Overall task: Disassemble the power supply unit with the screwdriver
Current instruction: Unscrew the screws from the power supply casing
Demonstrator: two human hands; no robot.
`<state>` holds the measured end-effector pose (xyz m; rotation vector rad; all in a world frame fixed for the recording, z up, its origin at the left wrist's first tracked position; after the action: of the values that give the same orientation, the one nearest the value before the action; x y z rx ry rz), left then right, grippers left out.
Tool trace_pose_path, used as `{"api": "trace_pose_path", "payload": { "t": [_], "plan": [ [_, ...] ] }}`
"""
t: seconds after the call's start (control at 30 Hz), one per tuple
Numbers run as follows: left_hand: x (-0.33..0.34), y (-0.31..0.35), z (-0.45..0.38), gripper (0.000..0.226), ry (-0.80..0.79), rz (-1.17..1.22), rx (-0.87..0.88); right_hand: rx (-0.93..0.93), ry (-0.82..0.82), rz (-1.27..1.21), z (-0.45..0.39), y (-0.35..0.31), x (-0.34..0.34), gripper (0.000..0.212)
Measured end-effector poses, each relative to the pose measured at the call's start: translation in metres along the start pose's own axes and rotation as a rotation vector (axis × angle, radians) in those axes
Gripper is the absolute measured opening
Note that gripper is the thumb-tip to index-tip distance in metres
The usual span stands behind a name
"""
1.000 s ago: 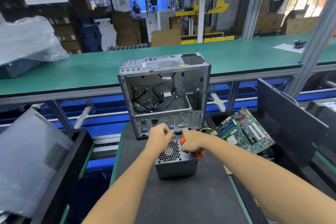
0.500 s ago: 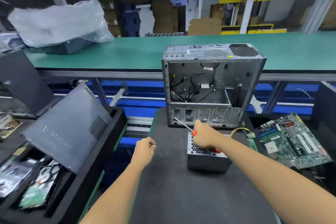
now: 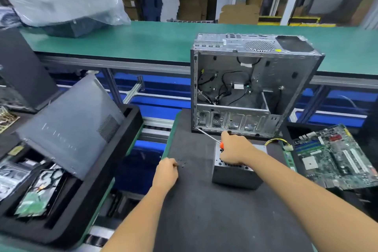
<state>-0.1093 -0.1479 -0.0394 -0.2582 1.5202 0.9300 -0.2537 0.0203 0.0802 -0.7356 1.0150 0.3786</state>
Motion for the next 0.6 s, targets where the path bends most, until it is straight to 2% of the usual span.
{"api": "trace_pose_path", "payload": {
  "t": [0.13,0.33,0.47,0.53,0.6],
  "plan": [
    [-0.001,0.002,0.000,0.014,0.000,-0.004,-0.021,0.007,-0.001,-0.001,0.000,-0.001,0.000,0.017],
    [-0.003,-0.001,0.001,0.016,-0.026,0.023,-0.021,0.001,0.000,-0.015,0.002,0.000,0.000,0.017],
    [-0.028,0.016,0.006,0.017,0.125,0.205,0.023,0.011,-0.035,-0.010,0.009,-0.003,-0.002,0.017],
    [-0.046,0.038,0.007,0.024,0.193,0.291,0.097,0.013,-0.080,-0.050,0.015,-0.006,-0.006,0.017],
    [-0.063,0.067,0.006,0.044,0.213,0.273,0.235,0.007,-0.132,-0.111,0.023,-0.008,-0.016,0.021]
  ]
}}
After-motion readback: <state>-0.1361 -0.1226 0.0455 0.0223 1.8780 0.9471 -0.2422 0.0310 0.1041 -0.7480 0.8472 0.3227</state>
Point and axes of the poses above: each hand's wrist, its own z-axis away from the middle knuckle, its own x-axis out of the palm, y = z × x, the point moved 6 cm from there along -z, towards the middle knuckle, and after that the axes turned 11 degrees about -z, right-handed, at the moved point
